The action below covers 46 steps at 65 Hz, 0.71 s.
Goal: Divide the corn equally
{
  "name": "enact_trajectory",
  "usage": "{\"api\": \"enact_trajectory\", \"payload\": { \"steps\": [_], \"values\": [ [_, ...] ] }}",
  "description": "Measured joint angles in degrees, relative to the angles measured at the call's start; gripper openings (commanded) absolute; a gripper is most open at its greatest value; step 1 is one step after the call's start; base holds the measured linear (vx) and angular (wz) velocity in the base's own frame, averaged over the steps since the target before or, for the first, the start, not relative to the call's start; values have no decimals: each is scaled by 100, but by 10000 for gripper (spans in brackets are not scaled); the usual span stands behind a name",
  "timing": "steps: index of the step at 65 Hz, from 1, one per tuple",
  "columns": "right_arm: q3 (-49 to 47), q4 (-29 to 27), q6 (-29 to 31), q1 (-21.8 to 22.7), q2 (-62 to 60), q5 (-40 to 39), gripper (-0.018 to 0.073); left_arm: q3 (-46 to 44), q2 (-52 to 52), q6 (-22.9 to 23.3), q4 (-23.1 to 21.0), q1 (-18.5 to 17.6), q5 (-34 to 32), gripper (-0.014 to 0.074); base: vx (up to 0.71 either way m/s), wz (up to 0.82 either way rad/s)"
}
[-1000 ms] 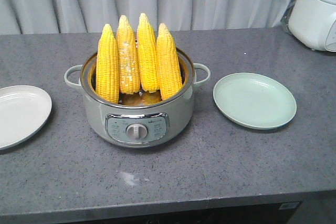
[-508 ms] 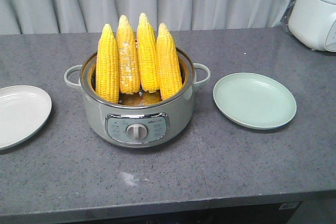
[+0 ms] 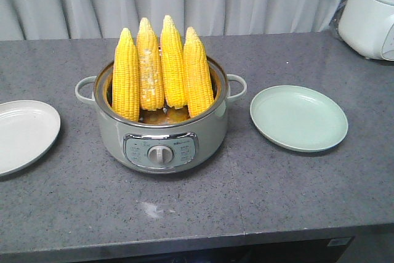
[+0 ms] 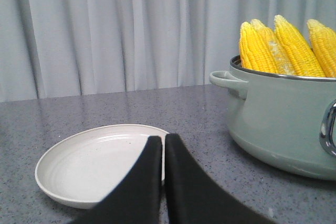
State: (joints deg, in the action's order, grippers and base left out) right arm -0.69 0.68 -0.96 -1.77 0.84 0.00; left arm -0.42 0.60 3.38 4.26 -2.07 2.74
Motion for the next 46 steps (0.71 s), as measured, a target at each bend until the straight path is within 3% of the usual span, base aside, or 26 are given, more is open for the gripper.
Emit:
{"api": "enact_trajectory", "payload": {
  "steps": [23, 31, 46],
  "values": [
    [-1864, 0, 0, 0, 1983, 1092, -10, -1733, -31, 23, 0, 0, 1255, -7, 0, 0],
    [-2680, 0, 0, 0, 2702, 1578, -10, -2467, -578, 70, 0, 0, 1810, -7, 0, 0],
    [-4491, 0, 306, 0, 4005, 2981, -10, -3848, -2175, 857, 0, 0, 2637, -7, 0, 0]
  ]
}}
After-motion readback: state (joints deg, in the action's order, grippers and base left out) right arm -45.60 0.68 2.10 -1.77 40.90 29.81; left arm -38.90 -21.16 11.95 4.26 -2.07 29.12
